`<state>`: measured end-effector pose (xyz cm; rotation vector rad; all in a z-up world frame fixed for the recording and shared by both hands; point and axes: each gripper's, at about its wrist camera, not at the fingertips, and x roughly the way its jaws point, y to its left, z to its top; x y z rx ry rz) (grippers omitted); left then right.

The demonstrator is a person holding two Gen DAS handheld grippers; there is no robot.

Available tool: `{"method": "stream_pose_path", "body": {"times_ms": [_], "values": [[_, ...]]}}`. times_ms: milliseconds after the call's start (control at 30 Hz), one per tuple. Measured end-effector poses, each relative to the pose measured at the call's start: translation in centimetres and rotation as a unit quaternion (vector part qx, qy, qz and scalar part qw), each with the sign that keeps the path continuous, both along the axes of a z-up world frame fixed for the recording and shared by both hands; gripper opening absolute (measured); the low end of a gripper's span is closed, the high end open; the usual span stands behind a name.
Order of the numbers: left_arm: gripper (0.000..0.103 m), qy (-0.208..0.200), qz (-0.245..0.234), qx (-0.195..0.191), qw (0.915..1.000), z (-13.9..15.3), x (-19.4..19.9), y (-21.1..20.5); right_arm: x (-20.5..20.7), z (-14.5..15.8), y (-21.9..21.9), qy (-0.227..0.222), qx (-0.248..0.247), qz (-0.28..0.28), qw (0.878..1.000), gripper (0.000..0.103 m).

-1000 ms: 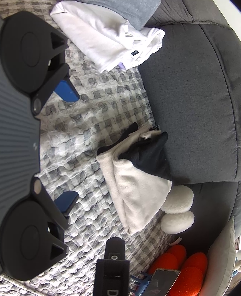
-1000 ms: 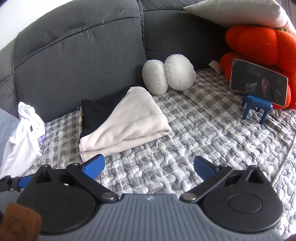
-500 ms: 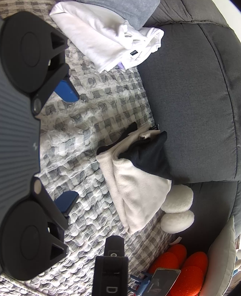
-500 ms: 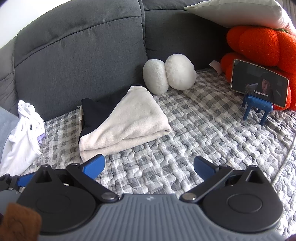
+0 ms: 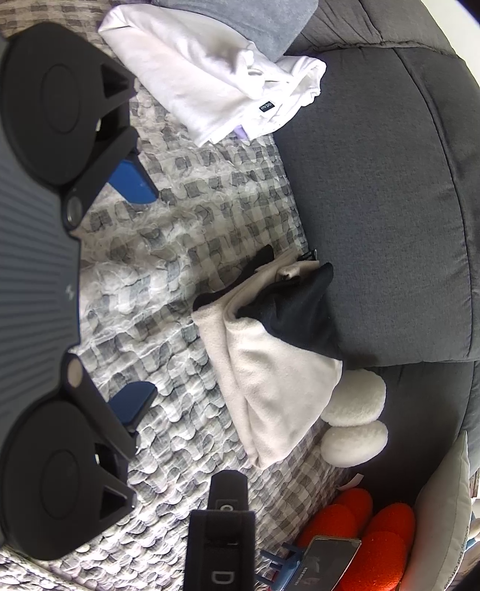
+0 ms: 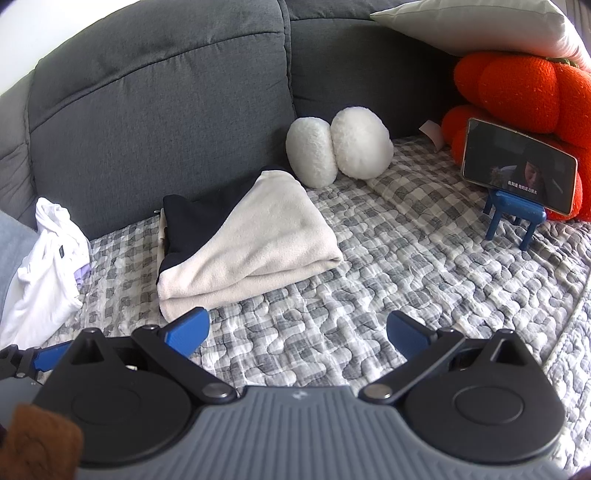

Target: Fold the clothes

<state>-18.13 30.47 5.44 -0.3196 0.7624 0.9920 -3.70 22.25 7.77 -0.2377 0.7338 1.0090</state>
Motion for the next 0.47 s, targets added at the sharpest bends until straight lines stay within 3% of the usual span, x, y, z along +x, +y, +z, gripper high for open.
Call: {"method": "stream_pose_path", "body": {"times_ms": [467], "values": [[0.102,0.004,0.002,0.001,1.0,-0.03,0.01,-0.03,0.01,0.03,0.13,-0.002,-0.002,0.003,1.0,0.103]]}}
